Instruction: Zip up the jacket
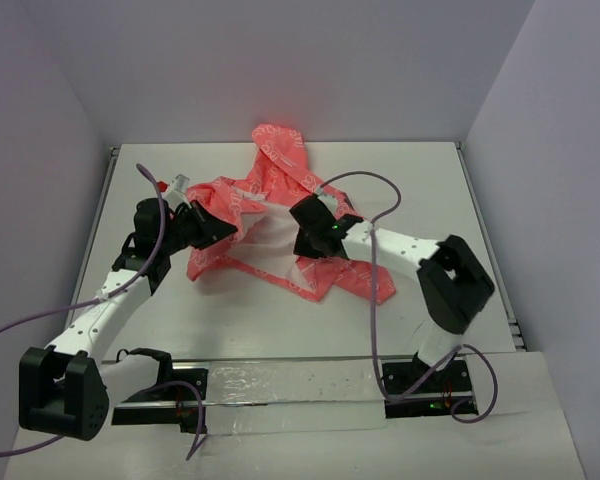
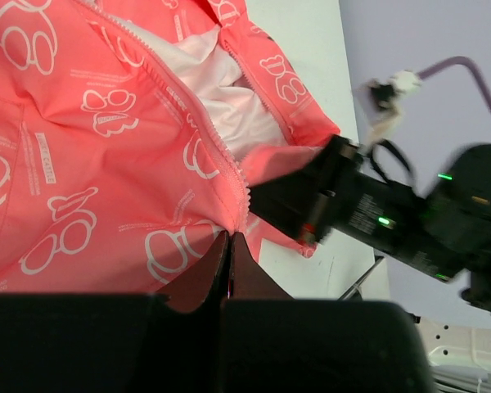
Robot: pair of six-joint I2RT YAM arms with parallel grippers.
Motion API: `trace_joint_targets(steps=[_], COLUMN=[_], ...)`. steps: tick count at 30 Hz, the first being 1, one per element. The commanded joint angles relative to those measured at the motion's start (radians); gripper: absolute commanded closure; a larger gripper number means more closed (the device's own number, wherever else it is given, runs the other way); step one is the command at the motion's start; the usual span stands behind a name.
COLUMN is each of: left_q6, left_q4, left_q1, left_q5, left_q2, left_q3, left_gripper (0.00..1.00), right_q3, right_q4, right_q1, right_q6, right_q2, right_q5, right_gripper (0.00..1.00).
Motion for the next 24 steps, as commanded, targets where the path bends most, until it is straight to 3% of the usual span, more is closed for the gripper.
trace_joint_targets(steps=[1,11,20,24], left_q6=[0.005,-0.036,-0.065,-0.070], left_q4=[-0.010,0.016,0.082,0.156], left_q1=[-0.007,-0.013,-0.054,-0.152], left_q5=[0.004,-0.098,-0.130,-0.188], left_q2=[-0.053,-0.166,-0.209,-0.220], left_q3=[0.032,-0.048,-0.115,-0.149], left_gripper=[1.00,1.00,1.00,1.00], right_q3=[-0.062,-0.317,-0.626,-0.607], right_q4=[0.134,0.146,0.457,0.424], right_q1=[0.001,0.001,0.001,0.000], right_q6=[-0.284,-0.724,-0.812,-0.808], right_q2=[-0.206,-0.459,-0.829,-0.872], right_q5=[-0.194,-0.476,-0.501,-0.517], right_gripper=[1.00,1.00,1.00,1.00])
